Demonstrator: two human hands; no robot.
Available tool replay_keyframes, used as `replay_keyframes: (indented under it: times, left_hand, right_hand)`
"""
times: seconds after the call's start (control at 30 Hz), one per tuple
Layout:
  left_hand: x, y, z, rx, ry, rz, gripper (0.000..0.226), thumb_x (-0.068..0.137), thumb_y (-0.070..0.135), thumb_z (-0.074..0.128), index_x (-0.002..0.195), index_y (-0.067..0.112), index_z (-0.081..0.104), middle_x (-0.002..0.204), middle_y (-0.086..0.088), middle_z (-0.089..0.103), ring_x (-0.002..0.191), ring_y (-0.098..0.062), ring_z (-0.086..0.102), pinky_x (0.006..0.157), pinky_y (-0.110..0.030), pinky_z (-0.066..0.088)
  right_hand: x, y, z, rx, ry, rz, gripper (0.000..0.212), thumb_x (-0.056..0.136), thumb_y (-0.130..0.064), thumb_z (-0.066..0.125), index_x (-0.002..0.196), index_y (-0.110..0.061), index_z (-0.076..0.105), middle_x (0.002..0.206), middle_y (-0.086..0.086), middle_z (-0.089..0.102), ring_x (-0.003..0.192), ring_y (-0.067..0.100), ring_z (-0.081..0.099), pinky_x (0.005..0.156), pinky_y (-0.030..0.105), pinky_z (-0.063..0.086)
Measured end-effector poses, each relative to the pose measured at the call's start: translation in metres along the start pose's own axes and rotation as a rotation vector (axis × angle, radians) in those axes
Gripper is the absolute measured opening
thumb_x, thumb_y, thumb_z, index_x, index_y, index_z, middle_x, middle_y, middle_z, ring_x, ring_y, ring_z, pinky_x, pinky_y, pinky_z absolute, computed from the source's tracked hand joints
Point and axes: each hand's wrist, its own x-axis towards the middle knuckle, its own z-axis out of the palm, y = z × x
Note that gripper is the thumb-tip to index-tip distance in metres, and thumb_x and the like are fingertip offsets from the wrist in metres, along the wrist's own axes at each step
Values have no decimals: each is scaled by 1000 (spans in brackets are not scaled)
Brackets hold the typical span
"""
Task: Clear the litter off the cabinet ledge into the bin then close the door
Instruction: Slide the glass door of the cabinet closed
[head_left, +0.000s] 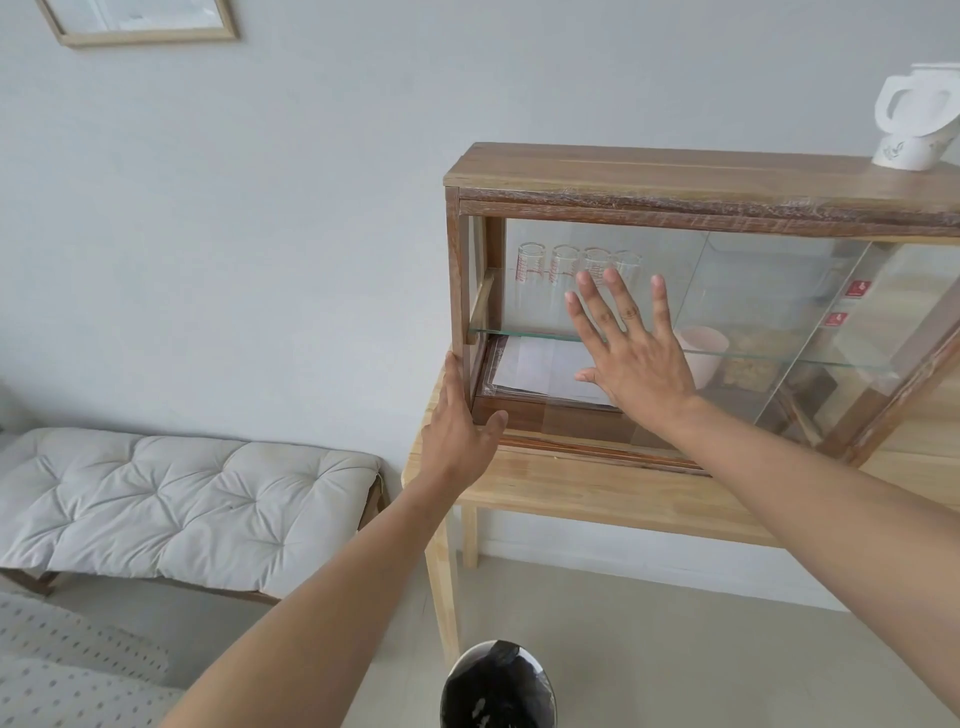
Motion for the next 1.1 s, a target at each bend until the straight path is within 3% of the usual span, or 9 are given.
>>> replay_keyframes:
  times: [0.1, 0.23, 0.5, 0.7, 0.87, 1.0, 1.1]
  left_hand:
    - [-1, -1, 3, -42, 1, 2, 102, 98, 43, 63, 163, 35, -14, 175, 10, 2, 158, -21, 20, 120, -42, 31]
    - [1, -6, 2, -68, 5, 0, 99, 99, 41, 63, 163, 39, -14, 175, 15, 1, 157, -16, 19, 109, -26, 25]
    - [1, -9, 6, -101, 10, 6, 99, 100, 39, 63, 162, 42, -14, 173, 21, -2, 158, -11, 14, 113, -27, 23]
    - [-1, -8, 8, -86, 44, 1, 98, 101, 40, 63, 160, 46, -15, 174, 16, 5, 157, -15, 20, 116, -37, 30]
    - [-2, -8, 11, -88, 67, 3, 97, 100, 40, 63, 160, 48, -14, 174, 13, 10, 157, -17, 22, 116, -39, 33]
    - [-1, -7, 13, -82, 78, -9, 99, 100, 41, 63, 161, 45, -14, 174, 16, 9, 156, -18, 27, 107, -32, 32]
    - [-2, -7, 14, -90, 80, -8, 99, 100, 41, 63, 161, 45, -15, 173, 19, 7, 156, -18, 26, 111, -38, 36]
  right_hand:
    - [1, -1, 0, -28, 13, -14, 122, 93, -61, 68, 173, -10, -7, 182, 13, -12, 166, 38, -13, 125, 71, -16]
    - [3, 0, 1, 2, 53, -28, 122, 92, -60, 71, 173, -9, -4, 183, 14, -9, 167, 38, -11, 126, 71, -15]
    - [-39, 35, 14, -7, 49, -86, 127, 85, -58, 81, 174, -12, 4, 183, 16, -5, 169, 38, -2, 128, 74, -8]
    - [-61, 65, 23, -75, 15, -154, 132, 78, -66, 82, 175, -15, 8, 183, 15, -1, 169, 37, 2, 129, 75, 2]
    - [-59, 61, 28, -105, 23, -153, 132, 78, -72, 78, 175, -15, 8, 183, 15, -4, 168, 39, 5, 128, 75, 0]
    - [-53, 53, 29, -108, 25, -145, 132, 79, -75, 74, 175, -15, 5, 182, 14, -11, 168, 37, -9, 128, 74, -5]
    - [-44, 43, 27, -116, 32, -144, 135, 77, -76, 76, 175, -15, 5, 182, 14, -9, 168, 37, -1, 128, 74, -4]
